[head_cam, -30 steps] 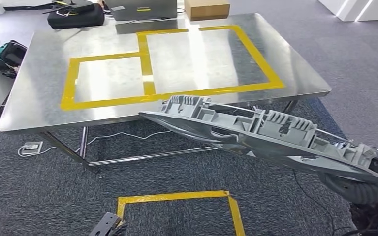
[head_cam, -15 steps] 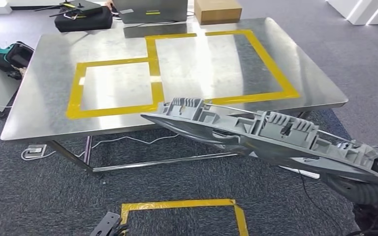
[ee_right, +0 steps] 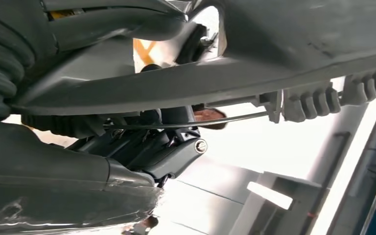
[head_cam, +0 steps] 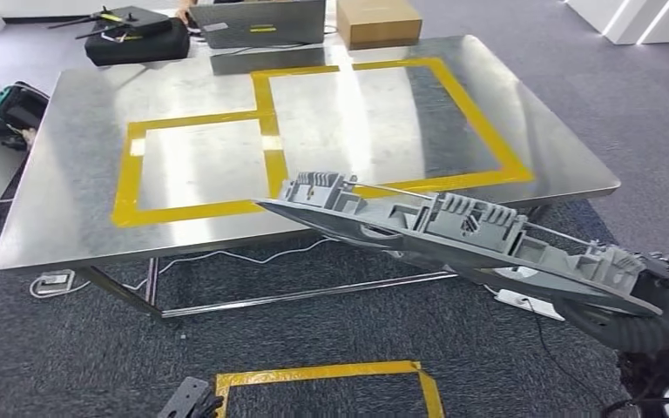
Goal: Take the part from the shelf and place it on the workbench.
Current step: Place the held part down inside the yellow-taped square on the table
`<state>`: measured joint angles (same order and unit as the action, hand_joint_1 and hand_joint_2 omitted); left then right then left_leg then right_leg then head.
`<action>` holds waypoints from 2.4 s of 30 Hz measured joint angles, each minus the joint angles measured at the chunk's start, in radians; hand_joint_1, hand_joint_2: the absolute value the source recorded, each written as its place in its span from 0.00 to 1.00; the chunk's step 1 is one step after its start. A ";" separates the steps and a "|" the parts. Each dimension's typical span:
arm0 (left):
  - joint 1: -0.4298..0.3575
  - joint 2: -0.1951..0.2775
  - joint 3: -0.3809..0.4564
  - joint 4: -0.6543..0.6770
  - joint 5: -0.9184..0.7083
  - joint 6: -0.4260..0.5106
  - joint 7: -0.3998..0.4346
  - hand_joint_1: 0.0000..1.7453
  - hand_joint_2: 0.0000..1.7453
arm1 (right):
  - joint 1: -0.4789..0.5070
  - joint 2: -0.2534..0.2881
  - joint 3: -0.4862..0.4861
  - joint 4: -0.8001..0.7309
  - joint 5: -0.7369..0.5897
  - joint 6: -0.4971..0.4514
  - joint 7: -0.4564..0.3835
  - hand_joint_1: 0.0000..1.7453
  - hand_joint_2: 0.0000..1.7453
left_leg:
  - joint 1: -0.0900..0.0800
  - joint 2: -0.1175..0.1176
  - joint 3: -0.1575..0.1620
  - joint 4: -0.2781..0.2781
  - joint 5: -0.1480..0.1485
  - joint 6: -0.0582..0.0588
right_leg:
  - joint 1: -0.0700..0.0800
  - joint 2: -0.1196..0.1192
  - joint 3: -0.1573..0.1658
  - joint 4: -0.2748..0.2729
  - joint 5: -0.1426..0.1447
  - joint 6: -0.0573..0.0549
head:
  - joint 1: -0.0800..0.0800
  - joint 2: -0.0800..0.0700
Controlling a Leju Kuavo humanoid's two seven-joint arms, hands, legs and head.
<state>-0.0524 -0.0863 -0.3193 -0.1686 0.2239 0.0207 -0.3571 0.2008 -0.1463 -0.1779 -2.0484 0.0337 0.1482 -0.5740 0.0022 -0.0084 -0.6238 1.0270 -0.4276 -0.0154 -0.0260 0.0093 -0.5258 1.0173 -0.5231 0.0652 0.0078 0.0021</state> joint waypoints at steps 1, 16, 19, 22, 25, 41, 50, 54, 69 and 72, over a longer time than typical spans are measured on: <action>0.001 0.001 0.000 0.000 0.000 0.000 0.000 0.00 1.00 | 0.002 -0.005 -0.001 0.000 0.013 -0.009 0.002 1.00 1.00 | 0.001 -0.001 0.003 -0.004 -0.006 0.009 | 0.000 -0.001 0.002 -0.005 -0.002 0.005 | 0.001 0.000; 0.000 0.005 -0.004 0.000 -0.028 -0.005 0.011 0.00 1.00 | 0.010 -0.163 -0.156 0.096 0.411 -0.311 0.077 1.00 1.00 | -0.017 -0.015 0.085 -0.009 -0.081 0.035 | 0.022 -0.001 -0.101 0.033 0.077 -0.018 | 0.013 0.000; -0.003 0.008 -0.011 0.000 -0.034 -0.006 0.017 0.00 1.00 | 0.005 -0.196 -0.187 0.115 0.426 -0.326 0.082 1.00 1.00 | -0.017 -0.009 0.066 0.033 -0.105 0.017 | 0.014 0.001 -0.089 0.022 0.073 -0.031 | 0.010 0.000; -0.008 0.009 -0.019 0.000 -0.033 -0.005 0.021 0.00 1.00 | -0.008 -0.220 -0.198 0.130 0.431 -0.329 0.084 1.00 1.00 | -0.011 -0.005 -0.048 0.214 -0.163 0.001 | 0.010 0.000 -0.074 0.017 0.062 -0.041 | 0.007 0.000; -0.006 0.009 -0.021 0.000 -0.029 -0.004 0.021 0.00 1.00 | -0.024 -0.235 -0.201 0.142 0.433 -0.333 0.083 1.00 1.00 | -0.007 -0.004 -0.108 0.243 -0.107 0.001 | 0.010 0.001 -0.054 0.017 0.045 -0.040 | 0.007 0.000; 0.009 0.058 -0.021 0.000 -0.016 0.010 0.004 0.00 1.00 | -0.044 -0.344 -0.181 0.136 0.550 -0.375 0.111 1.00 1.00 | -0.006 -0.007 0.056 -0.023 -0.036 0.048 | 0.007 -0.002 -0.183 0.222 0.006 0.017 | 0.017 0.000; 0.003 0.072 -0.017 0.000 0.015 -0.003 -0.018 0.00 1.00 | -0.012 -0.409 -0.133 0.150 0.615 -0.330 0.163 1.00 1.00 | -0.010 -0.006 0.056 0.043 -0.103 0.007 | 0.001 -0.001 -0.083 0.027 0.066 -0.024 | 0.010 0.000; 0.003 0.058 -0.017 0.000 0.014 -0.011 -0.018 0.00 1.00 | -0.010 -0.417 -0.100 0.175 0.618 -0.323 0.166 1.00 1.00 | -0.006 -0.004 -0.098 0.271 -0.155 0.001 | 0.002 -0.002 -0.066 0.026 0.048 -0.036 | 0.006 0.000; -0.022 0.052 -0.020 -0.002 -0.035 -0.028 0.004 0.00 1.00 | -0.013 -0.409 -0.011 0.266 0.623 -0.268 0.153 1.00 1.00 | -0.008 -0.003 0.043 -0.024 -0.022 0.051 | 0.005 -0.001 -0.181 0.282 -0.088 0.020 | 0.013 0.000; -0.023 0.052 -0.027 -0.002 -0.064 -0.035 0.038 0.00 1.00 | -0.044 -0.421 0.024 0.327 0.647 -0.235 0.155 1.00 1.00 | -0.007 -0.003 0.076 -0.023 -0.046 0.046 | 0.002 -0.002 -0.167 0.185 0.023 0.024 | 0.014 0.000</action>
<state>-0.0750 -0.0345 -0.3467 -0.1701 0.1603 -0.0138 -0.3193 0.1571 -0.5671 -0.1542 -1.7210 0.6803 -0.0868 -0.4190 -0.0047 -0.0117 -0.5476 1.0036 -0.4733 0.0302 -0.0236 0.0070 -0.6931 1.2026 -0.5002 0.0895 0.0216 0.0019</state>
